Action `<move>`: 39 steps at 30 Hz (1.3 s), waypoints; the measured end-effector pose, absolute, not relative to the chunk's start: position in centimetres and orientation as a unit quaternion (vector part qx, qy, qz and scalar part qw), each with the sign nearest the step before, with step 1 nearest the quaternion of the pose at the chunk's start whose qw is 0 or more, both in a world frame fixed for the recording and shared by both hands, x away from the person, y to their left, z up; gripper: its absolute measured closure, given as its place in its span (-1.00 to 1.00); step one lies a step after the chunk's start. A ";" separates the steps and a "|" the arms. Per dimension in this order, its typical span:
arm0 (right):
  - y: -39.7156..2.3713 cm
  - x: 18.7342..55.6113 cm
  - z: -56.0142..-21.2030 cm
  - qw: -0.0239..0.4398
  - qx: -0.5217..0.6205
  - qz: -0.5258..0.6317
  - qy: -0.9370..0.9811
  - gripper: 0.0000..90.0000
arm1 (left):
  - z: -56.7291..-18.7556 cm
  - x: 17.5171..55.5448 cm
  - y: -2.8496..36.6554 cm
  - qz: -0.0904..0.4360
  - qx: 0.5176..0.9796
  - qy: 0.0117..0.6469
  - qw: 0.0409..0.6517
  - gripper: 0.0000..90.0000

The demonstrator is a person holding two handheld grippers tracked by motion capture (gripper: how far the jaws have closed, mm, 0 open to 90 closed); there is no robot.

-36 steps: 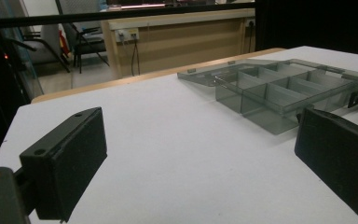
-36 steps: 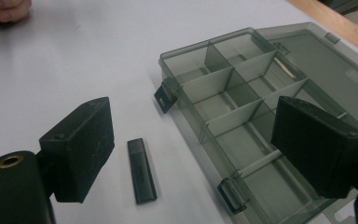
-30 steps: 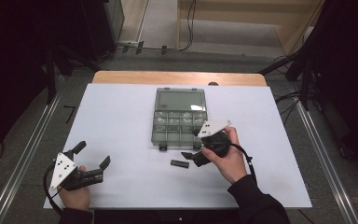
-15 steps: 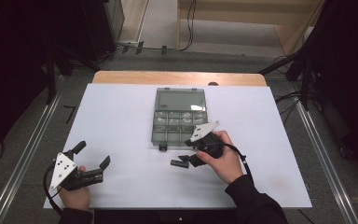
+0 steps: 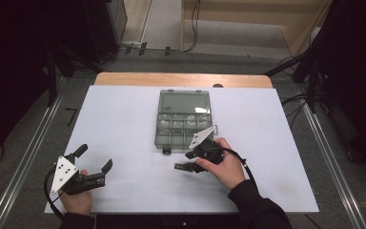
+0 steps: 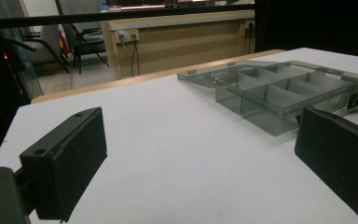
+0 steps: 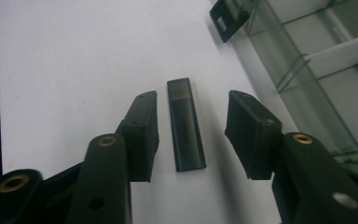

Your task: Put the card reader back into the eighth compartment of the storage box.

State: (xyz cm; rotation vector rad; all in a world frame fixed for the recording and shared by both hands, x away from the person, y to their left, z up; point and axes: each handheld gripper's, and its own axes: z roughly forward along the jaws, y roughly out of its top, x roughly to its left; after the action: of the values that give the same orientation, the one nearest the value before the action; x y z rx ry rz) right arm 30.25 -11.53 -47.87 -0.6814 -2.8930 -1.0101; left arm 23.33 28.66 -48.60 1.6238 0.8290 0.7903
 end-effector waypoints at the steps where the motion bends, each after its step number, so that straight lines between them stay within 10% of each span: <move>1: -11.4 30.3 -48.1 0.002 -0.211 -0.313 -0.926 0.19 | -48.6 23.3 28.7 0.333 0.685 0.350 0.546 -0.95; 39: -10.8 30.1 -49.7 -0.016 -0.211 -0.296 -0.932 0.57 | -48.6 23.3 28.6 0.334 0.685 0.351 0.545 -0.95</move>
State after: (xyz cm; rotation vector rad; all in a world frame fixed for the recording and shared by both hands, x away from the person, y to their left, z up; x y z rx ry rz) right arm 30.14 -10.79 -49.74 -0.6685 -2.9577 -0.9388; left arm 23.32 28.64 -48.61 1.6243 0.8318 0.7922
